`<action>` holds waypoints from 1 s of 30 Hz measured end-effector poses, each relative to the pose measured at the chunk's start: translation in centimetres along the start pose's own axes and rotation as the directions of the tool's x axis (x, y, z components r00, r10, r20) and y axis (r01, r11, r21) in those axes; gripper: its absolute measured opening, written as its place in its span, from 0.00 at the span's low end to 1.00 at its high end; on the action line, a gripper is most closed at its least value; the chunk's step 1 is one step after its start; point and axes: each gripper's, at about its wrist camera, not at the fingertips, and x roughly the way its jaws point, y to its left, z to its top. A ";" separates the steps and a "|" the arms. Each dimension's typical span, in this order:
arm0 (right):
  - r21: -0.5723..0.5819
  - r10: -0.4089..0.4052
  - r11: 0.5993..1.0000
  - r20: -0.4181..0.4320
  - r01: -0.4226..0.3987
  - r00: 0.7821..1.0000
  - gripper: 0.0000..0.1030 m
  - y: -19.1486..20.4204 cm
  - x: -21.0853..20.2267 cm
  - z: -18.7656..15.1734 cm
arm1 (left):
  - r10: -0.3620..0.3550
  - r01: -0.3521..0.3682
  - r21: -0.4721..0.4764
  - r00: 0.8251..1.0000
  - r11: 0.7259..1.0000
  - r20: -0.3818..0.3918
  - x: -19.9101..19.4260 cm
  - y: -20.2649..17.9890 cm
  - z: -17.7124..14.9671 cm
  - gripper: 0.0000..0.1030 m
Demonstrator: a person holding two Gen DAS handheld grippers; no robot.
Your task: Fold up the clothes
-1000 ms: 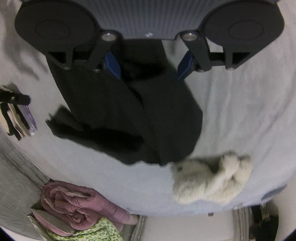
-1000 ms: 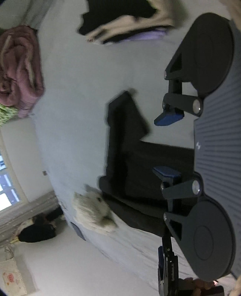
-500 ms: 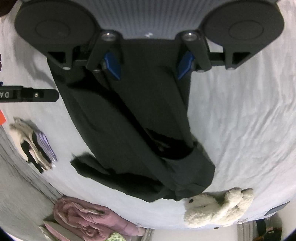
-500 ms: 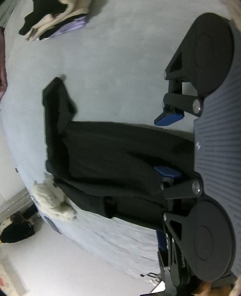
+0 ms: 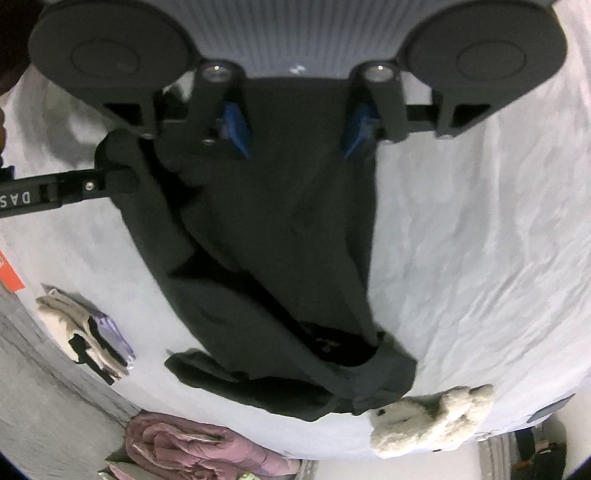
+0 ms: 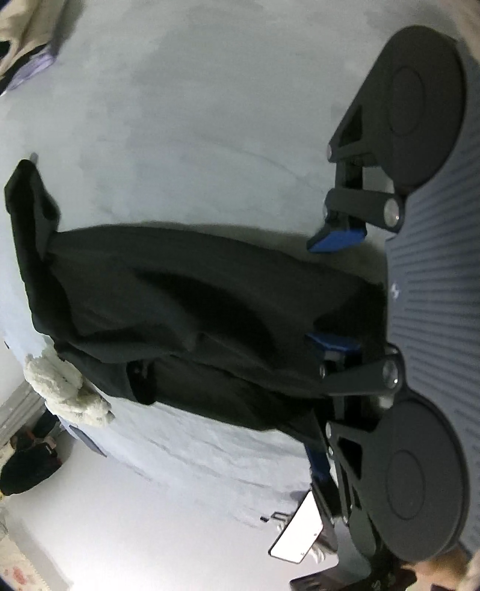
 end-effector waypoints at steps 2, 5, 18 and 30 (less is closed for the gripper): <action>-0.002 -0.004 1.000 0.006 0.004 1.000 0.13 0.2 -0.2 -0.4 | 0.014 -0.014 -0.027 1.000 1.000 0.008 -0.4 0.6 -0.5 0.16; -0.016 -0.022 1.000 0.034 0.023 0.999 0.05 0.2 -1.2 -0.3 | 0.006 -0.002 -0.086 0.999 0.996 0.049 -1.8 1.7 -0.8 0.03; 0.039 -0.172 0.985 0.298 0.168 0.939 0.03 -4.6 -12.2 4.4 | -0.054 0.109 -0.241 0.973 0.964 0.223 -8.9 5.0 0.2 0.02; 0.013 -0.214 0.976 0.187 0.215 0.959 0.14 -6.9 -8.7 3.6 | -0.038 0.038 -0.189 0.999 0.981 0.001 -1.2 4.2 -2.4 0.07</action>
